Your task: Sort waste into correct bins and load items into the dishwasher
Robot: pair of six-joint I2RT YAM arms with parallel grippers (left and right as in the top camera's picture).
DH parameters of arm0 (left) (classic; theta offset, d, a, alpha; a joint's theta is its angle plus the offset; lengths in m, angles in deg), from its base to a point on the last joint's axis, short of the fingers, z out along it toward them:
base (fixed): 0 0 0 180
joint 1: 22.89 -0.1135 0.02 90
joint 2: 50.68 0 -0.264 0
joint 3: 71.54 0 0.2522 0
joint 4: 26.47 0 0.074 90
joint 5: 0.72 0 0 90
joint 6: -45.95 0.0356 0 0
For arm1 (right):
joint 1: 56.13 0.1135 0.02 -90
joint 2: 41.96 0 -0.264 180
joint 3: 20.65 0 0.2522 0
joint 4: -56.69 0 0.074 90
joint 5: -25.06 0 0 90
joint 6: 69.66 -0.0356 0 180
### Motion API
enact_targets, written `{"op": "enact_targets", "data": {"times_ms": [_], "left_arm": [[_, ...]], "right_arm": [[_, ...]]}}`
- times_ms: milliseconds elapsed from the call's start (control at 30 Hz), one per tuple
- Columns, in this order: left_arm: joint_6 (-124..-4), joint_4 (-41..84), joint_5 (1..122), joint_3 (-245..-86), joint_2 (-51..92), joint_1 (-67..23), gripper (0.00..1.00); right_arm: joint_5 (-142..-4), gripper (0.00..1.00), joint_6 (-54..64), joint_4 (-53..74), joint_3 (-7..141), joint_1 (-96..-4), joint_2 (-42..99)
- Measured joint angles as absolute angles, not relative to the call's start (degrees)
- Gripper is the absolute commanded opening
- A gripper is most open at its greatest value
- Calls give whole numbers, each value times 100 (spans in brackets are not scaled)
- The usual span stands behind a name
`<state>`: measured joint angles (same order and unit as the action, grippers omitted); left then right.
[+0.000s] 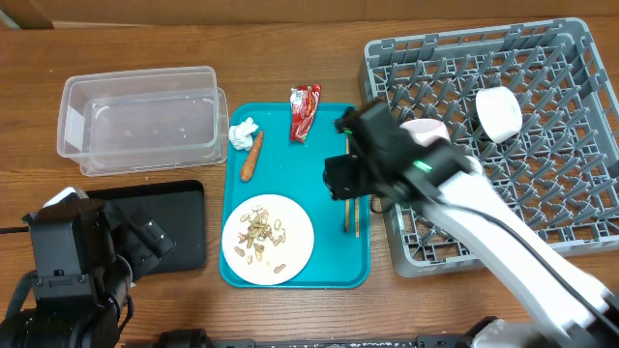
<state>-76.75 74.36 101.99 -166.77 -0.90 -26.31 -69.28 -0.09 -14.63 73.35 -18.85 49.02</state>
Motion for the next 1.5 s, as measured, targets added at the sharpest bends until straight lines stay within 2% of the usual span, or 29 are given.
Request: {"op": "enact_targets", "data": {"times_ms": [167, 367, 733, 833, 1033, 1500], "left_arm": [[-7675, 7434, 10199, -16677, -90, -2631, 100], [-7675, 7436, 10199, -16677, -90, -2631, 100], [-7675, 7434, 10199, -16677, -90, -2631, 100], [-7675, 7434, 10199, -16677, -90, -2631, 100], [-7675, 7434, 10199, -16677, -90, -2631, 100], [-7675, 7436, 10199, -16677, -90, -2631, 100]], "right_arm": [[-6699, 55, -42, -1223, 7333, -1887, 6091], [-6598, 54, -44, -1048, 7333, -1887, 6733], [-5864, 52, -48, -712, 7333, -1970, 7291], [-5857, 40, -20, -659, 7333, -2060, 7367], [-6155, 35, 65, -646, 7333, -2138, 7385], [-6461, 37, 175, -792, 7333, -2138, 7433]]}}
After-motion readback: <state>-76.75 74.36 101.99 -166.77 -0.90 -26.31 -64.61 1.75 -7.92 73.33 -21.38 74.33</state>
